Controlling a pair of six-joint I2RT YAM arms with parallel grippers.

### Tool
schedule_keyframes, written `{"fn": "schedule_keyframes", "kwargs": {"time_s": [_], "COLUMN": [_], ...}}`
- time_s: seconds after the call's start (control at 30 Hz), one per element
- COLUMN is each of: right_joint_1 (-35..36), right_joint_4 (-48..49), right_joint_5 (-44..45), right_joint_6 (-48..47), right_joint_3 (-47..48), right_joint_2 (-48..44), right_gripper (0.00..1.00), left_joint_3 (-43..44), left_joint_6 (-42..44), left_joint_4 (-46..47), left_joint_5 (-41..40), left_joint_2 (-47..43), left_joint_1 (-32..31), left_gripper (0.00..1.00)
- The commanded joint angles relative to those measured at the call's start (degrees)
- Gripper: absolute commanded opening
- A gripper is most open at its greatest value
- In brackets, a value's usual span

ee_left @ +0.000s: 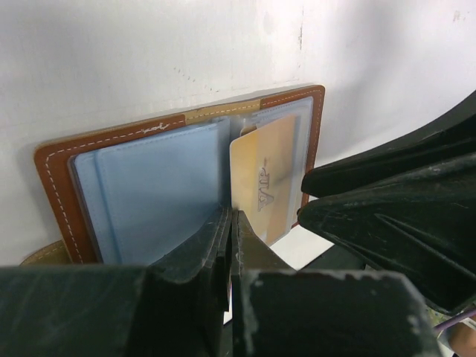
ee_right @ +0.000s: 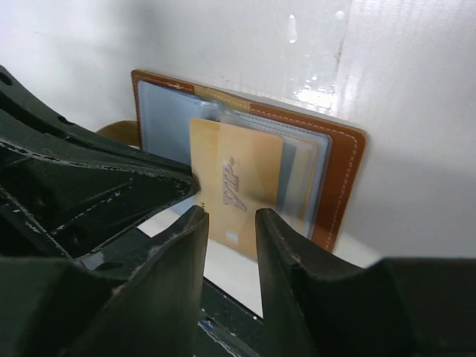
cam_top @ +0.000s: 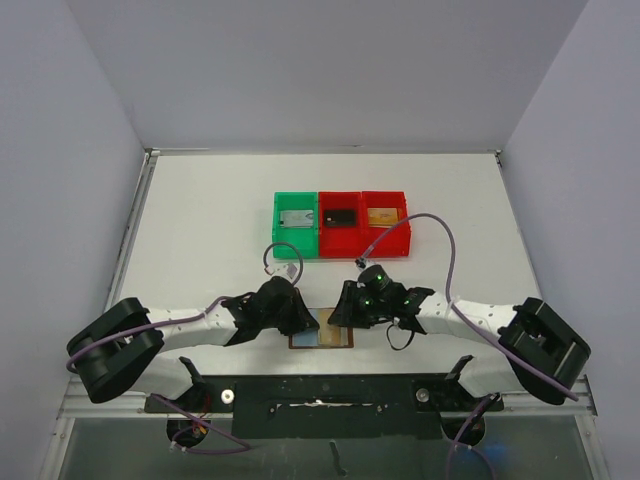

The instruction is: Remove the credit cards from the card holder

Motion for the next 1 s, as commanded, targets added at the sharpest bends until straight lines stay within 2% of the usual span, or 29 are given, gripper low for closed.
{"fn": "schedule_keyframes", "kwargs": {"time_s": [0.0,0.1,0.27,0.53,0.97], "right_joint_1": [0.4,1.0,1.1,1.1,1.1], "right_joint_4": [12.3,11.2,0.5,0.8,-0.5], "right_joint_5": [-4.5,-2.8,3.8,4.8,3.7], "right_joint_6": [4.0,4.8,5.4,6.4,5.1], "right_joint_3": [-0.5,0.3,2.6,0.6,2.9], "right_joint_2": [2.1,4.3,5.4,3.5,7.9], "right_gripper": [0.31,0.30,0.29,0.30,0.28], "left_joint_3": [1.9,1.9,1.8,1.1,-0.8], "left_joint_6": [1.1,1.1,1.4,1.6,-0.6], "left_joint_4": [0.5,0.1,-1.7,-4.0,-5.8], "left_joint_5": [-0.9,-0.8,-1.6,-2.4,-5.2], "left_joint_2": [-1.5,-1.5,-2.5,-4.1,-8.6], "left_joint_1": [-0.1,-0.1,0.0,0.0,-0.1], "left_gripper": [0.00,0.00,0.00,0.00,0.00]}}
